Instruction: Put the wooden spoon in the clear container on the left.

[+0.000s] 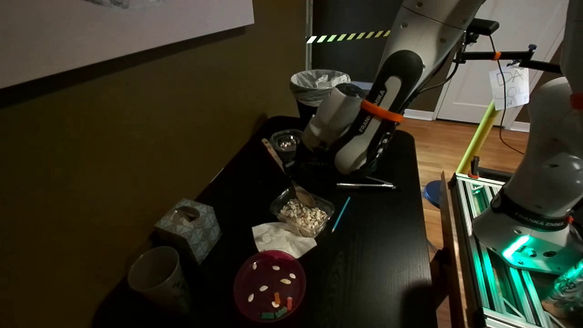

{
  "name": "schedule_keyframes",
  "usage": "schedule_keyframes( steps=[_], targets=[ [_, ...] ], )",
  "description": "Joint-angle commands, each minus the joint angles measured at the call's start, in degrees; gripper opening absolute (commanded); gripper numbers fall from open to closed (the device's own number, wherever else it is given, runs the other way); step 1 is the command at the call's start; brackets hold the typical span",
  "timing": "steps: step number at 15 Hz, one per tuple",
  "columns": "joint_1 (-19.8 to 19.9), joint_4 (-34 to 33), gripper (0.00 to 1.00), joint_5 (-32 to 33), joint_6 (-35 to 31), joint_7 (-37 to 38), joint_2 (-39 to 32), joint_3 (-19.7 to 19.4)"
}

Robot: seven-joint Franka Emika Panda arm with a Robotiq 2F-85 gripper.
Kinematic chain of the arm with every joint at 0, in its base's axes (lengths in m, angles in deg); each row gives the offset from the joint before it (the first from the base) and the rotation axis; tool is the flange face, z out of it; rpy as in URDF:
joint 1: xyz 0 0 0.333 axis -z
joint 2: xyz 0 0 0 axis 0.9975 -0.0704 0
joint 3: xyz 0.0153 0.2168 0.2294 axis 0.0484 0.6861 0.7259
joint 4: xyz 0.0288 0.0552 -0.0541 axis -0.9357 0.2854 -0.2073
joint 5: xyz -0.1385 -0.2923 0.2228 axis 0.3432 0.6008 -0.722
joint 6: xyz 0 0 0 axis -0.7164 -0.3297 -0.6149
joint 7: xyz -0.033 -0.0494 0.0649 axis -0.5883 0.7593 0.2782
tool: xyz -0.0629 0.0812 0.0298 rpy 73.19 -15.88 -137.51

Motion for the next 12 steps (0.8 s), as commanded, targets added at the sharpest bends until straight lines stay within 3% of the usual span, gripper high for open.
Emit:
schedule_keyframes(
  steps=[1,6,8,12],
  targets=[
    [-2.31,0.36,0.04,-4.59,-5.38,-1.91,-4.52,-0.06],
    [0.33,-0.29,0.04,-6.09,-11.69,-2.85,-7.89,5.63],
    [-1.35,-1.34,0.04,-6.93,-14.54,-5.68,-9.15,3.57],
    [-0.53,-3.13,0.04,-6.17,-16.74,-11.9,-11.15,1.82]
  ],
)
